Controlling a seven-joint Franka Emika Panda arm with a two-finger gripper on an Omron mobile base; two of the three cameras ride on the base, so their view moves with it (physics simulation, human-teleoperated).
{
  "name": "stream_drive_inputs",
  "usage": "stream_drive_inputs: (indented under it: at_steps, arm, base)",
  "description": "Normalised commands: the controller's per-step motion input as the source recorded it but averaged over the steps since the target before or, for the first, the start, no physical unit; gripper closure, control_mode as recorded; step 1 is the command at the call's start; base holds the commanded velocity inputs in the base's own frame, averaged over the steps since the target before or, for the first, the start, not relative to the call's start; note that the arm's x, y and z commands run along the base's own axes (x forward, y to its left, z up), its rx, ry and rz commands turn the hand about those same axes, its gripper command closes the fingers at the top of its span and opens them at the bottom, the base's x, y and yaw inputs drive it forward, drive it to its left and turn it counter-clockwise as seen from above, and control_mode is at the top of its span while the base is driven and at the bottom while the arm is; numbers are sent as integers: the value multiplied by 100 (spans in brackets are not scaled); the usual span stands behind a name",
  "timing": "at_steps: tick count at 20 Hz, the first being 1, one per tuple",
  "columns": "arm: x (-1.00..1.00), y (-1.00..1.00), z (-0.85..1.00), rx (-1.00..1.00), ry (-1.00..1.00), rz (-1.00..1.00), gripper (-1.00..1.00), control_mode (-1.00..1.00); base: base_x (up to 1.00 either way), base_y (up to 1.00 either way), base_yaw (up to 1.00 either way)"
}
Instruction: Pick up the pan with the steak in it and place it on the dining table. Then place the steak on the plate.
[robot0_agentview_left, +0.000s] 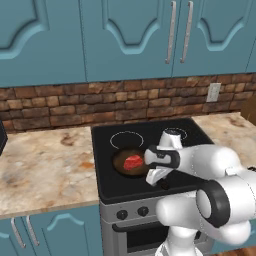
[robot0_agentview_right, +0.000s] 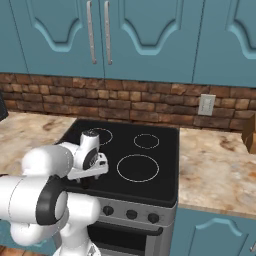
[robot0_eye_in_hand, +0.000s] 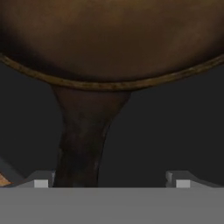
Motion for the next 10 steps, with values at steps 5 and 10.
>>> stream_drive_inputs:
  at_steps: [5, 10]
  arm:
    - [-1, 0, -1, 0, 0, 0, 100, -100]
    - [-13, 0, 15, 0, 0, 0, 100, -100]
  base:
    - [0, 0, 0]
    - [0, 0, 0]
